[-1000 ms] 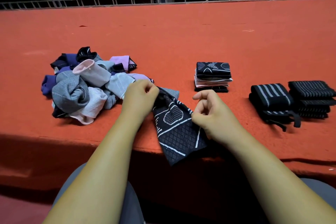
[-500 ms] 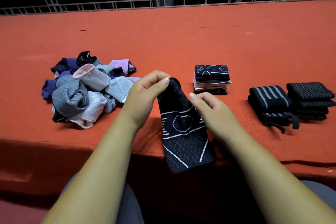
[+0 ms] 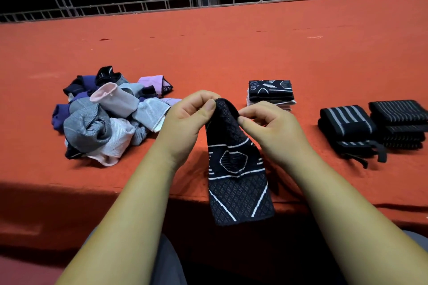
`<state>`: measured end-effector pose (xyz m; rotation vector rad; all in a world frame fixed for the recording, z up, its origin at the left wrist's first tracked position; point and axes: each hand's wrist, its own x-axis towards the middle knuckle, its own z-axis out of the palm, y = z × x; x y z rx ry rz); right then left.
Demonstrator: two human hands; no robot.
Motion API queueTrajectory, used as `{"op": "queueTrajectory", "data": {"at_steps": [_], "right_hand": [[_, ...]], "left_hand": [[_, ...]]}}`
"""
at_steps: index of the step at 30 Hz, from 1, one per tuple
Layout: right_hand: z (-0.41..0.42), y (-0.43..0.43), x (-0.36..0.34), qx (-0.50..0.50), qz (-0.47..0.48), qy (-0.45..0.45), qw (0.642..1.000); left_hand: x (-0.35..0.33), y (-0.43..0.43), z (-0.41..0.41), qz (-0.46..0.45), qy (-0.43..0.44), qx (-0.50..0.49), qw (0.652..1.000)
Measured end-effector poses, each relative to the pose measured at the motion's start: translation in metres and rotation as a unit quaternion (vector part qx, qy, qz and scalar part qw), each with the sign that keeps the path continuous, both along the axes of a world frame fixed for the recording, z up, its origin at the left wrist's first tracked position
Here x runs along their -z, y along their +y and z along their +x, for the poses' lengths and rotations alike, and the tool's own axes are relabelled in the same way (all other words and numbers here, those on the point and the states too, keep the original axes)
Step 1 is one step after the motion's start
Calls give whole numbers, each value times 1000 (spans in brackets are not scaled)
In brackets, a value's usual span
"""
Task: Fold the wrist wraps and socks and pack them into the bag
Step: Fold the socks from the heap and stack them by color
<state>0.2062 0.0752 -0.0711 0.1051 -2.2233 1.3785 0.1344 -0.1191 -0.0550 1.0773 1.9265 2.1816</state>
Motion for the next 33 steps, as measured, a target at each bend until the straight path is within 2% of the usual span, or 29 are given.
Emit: {"op": "queueTrajectory", "data": {"at_steps": [2,6,8,11,13,17,22,25,27,30,33], "right_hand": [[-1,3,1,-20,-13,-19,1000],[0,10,-2,-97,-104,-48,989],[1,11,-5,-117,-150,-55,980],[3,8,-7,-131,-163,-62,976],[6,4,-10,-146,-187,-61,969],[8,3,-16,-167,-294,-58,939],[10,10,-10,-110,-195,-41,974],[10,14,-6,-91,-223,-39,970],[8,15,-2,-53,-231,-56,970],[6,16,6,30,-193,-112,974],[9,14,8,70,-147,-144,976]], "left_hand": [[2,-2,-4,-13,7,-33,999],[10,-7,-15,-50,4,-95,994],[11,-7,-16,-51,-17,-106,993],[13,-5,-15,-43,-36,-108,993],[15,-3,-15,-36,-82,-92,992],[20,-1,-12,-31,-263,-6,964],[25,-1,-1,-53,-281,61,956],[24,-1,1,-21,-283,81,955],[22,-1,3,-1,-282,86,955],[22,0,5,14,-279,81,957],[22,4,6,30,-272,60,960]]}}
